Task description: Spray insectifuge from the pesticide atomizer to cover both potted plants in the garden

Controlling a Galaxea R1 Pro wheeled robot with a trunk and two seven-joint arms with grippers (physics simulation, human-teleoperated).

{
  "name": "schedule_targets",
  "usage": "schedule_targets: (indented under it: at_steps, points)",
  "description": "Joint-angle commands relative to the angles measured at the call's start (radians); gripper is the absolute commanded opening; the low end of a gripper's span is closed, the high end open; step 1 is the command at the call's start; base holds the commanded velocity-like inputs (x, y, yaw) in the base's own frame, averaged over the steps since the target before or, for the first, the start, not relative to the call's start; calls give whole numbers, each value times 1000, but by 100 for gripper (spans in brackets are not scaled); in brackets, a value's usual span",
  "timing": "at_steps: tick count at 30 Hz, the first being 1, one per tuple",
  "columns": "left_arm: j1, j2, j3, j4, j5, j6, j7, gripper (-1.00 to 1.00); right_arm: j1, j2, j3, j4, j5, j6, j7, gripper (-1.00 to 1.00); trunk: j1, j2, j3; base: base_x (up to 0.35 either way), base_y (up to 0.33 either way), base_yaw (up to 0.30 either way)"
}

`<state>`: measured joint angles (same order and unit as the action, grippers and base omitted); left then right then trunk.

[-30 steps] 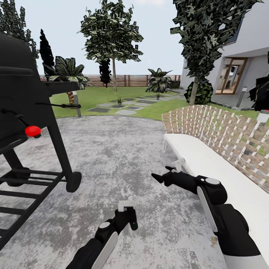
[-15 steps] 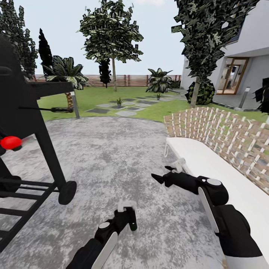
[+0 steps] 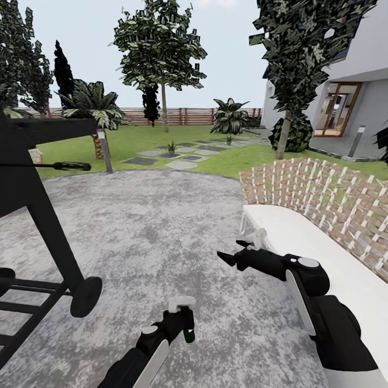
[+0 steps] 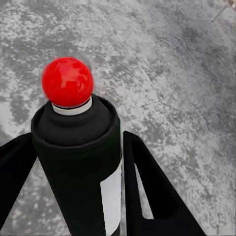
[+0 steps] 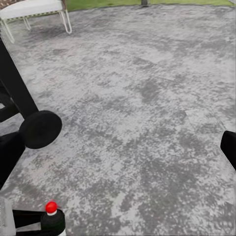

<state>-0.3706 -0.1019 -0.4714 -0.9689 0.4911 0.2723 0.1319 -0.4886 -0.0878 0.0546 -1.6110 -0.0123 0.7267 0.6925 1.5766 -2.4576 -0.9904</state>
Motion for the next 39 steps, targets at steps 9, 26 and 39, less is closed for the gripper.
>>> schedule_targets:
  at_steps: [9, 26, 39]
  points:
    - [-1, 1, -1, 8, 11, 2, 9, -100, -1, -2, 1, -1, -2, 7, 1, 100, 0, 0, -1, 340, 0, 29]
    - [-1, 1, 0, 12, 11, -1, -1, -100, -1, -4, 0, -1, -2, 7, 2, 100, 0, 0, -1, 340, 0, 86]
    - [-1, 5, 2, 12, 9, -4, -1, -100, -1, -4, -1, -1, -2, 7, 2, 100, 0, 0, -1, 340, 0, 0]
